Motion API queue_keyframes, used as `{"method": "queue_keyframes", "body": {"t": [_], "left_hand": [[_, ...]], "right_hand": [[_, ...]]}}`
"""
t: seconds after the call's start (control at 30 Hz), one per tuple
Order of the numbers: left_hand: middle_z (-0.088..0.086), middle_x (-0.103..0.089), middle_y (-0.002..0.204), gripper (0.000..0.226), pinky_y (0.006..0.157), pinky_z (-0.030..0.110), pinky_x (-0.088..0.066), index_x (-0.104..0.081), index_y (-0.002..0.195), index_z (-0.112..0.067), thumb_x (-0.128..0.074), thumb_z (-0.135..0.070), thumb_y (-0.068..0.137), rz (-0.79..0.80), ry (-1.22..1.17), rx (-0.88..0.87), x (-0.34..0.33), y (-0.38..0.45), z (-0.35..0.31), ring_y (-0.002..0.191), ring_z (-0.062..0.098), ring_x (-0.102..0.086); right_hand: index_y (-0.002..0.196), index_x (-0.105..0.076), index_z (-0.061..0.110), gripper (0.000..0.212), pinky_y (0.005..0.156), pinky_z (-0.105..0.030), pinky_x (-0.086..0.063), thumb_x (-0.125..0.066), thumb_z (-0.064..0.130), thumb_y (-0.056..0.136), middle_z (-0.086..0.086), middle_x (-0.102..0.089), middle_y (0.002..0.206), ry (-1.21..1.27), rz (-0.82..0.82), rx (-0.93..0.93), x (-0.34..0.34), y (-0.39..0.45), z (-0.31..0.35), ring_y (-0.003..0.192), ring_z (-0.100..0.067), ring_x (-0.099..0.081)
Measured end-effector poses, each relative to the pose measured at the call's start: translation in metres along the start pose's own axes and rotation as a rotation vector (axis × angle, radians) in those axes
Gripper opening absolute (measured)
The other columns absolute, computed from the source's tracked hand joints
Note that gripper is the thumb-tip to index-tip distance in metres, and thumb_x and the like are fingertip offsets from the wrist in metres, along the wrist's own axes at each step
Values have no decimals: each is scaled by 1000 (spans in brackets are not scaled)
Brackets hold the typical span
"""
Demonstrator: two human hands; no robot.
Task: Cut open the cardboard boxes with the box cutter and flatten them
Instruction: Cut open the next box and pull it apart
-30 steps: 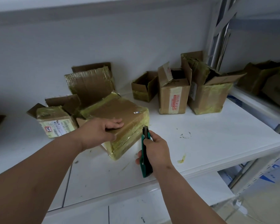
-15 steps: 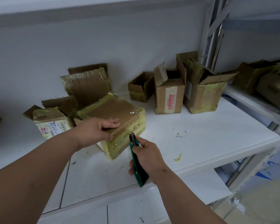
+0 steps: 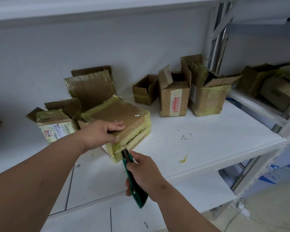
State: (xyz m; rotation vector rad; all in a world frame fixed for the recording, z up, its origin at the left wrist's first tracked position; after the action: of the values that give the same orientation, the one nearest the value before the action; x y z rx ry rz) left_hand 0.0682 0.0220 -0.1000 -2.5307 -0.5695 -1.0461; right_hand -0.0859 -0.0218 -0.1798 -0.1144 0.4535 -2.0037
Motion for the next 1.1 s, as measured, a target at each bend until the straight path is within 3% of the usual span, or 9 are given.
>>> {"method": "queue_keyframes", "body": {"t": [0.2,0.37,0.5,0.67,0.77,0.87,1.0,1.1], "left_hand": [[-19,-40,148,56,120,28,-15,-56,134,-27,-68,0,86,-2,-16,-23,-1,-1,3,139,-3,-26],[-18,-40,149,57,121,28,-15,-55,135,-27,-68,0,86,-5,-2,-34,-1,-1,0,136,-6,-26],[-19,-39,149,57,118,24,-13,-55,135,-29,-68,-3,87,-11,57,-42,2,-4,2,136,-6,-26],[-23,-42,145,57,116,21,-18,-55,136,-28,-68,-3,87,29,185,-44,4,-2,-3,135,-3,-33],[-17,-55,134,50,106,17,-30,-67,120,-27,-61,9,86,-54,242,-26,16,-3,-3,126,2,-46],[-11,-63,124,49,99,18,-38,-69,107,-31,-57,11,86,-165,371,-7,30,-10,0,117,8,-56],[-11,-51,117,38,99,25,-40,-61,122,-26,-58,-8,88,-142,542,-54,19,-10,-2,111,12,-50],[-11,-41,110,36,89,28,-43,-51,118,-28,-64,-29,84,-177,589,-54,7,-11,-4,105,13,-47]], "right_hand": [[137,-54,28,50,43,-27,-51,-37,3,96,-15,-54,65,-89,56,-3,-4,-4,-2,39,-22,-54],[143,-50,26,53,43,-28,-53,-44,4,95,-8,-58,81,-330,235,-2,-33,-20,-4,39,-12,-56],[141,-52,26,47,44,-32,-52,-47,6,99,-10,-59,61,-253,148,-25,-7,-19,7,40,-19,-55],[129,-57,32,35,46,-24,-48,-47,16,100,-16,-62,63,-199,-29,-7,42,-22,23,44,-26,-57],[138,-47,36,41,49,-25,-51,-38,21,101,-13,-65,70,-223,-183,2,60,-15,19,49,-24,-59],[149,-27,41,55,51,-25,-50,-31,16,100,-10,-65,81,-324,-234,29,65,-7,12,51,-18,-60],[148,-22,35,52,50,-23,-47,-31,15,101,-10,-64,98,-398,-273,56,70,4,16,48,-15,-60],[137,-37,34,44,57,-32,-55,-31,12,99,-10,-64,80,-331,-275,49,73,10,18,47,-18,-60]]}}
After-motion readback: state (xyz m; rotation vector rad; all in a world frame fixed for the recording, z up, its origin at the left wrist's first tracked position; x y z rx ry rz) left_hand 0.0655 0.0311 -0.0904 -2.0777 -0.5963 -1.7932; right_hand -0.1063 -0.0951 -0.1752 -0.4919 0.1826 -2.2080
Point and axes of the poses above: each hand's wrist, its own y-axis towards the middle knuckle, its own x-axis out of the back of the hand, z = x × y, the point moved 6 cm from there along y, towards the middle knuckle
